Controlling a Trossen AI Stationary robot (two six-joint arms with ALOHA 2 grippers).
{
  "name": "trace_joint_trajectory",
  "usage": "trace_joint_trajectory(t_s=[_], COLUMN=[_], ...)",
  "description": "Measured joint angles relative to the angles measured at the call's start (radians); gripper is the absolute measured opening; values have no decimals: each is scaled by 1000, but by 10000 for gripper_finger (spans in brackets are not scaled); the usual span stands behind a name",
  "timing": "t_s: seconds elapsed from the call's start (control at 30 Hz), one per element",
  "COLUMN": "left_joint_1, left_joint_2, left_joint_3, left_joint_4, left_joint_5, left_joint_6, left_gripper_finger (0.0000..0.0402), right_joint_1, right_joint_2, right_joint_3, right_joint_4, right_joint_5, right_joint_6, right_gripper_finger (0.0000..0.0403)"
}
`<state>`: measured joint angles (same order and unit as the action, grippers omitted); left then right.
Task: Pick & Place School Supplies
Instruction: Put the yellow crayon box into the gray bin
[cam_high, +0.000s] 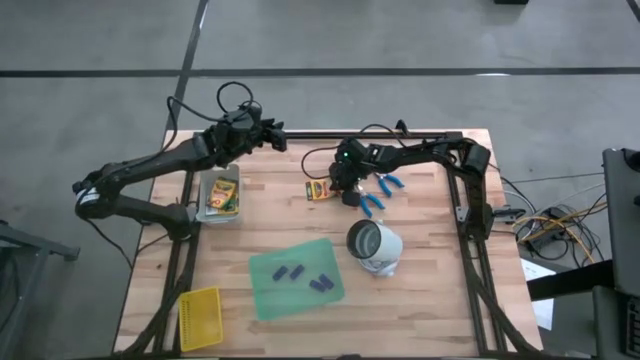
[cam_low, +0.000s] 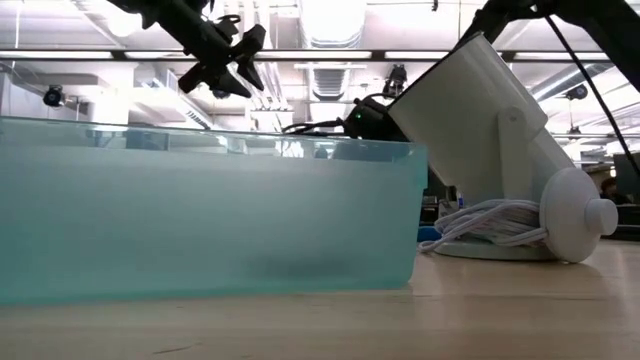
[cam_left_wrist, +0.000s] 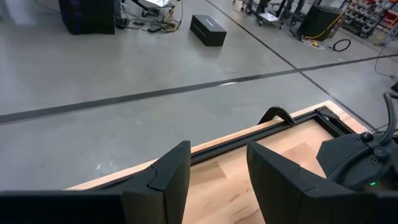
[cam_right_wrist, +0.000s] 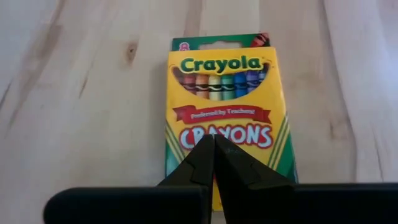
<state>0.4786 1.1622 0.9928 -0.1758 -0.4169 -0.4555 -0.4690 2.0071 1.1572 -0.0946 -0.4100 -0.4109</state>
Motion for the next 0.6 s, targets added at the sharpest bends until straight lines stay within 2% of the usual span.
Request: trace_joint_trajectory(t_s=[0.3, 0.6], left_joint_1=[0, 0], left_joint_2=[0, 0], left_joint_3=[0, 0], left_joint_4=[0, 0], left_joint_5=[1, 3], left_joint_6=[16, 16], left_gripper_finger=[163, 163], right_joint_1=[-5, -38], right_joint_2=[-5, -7], right_joint_3=[32, 9], right_joint_4=[-89, -131], right_joint_5=[241, 222], right_joint_6=[43, 285], right_gripper_finger=[8, 8])
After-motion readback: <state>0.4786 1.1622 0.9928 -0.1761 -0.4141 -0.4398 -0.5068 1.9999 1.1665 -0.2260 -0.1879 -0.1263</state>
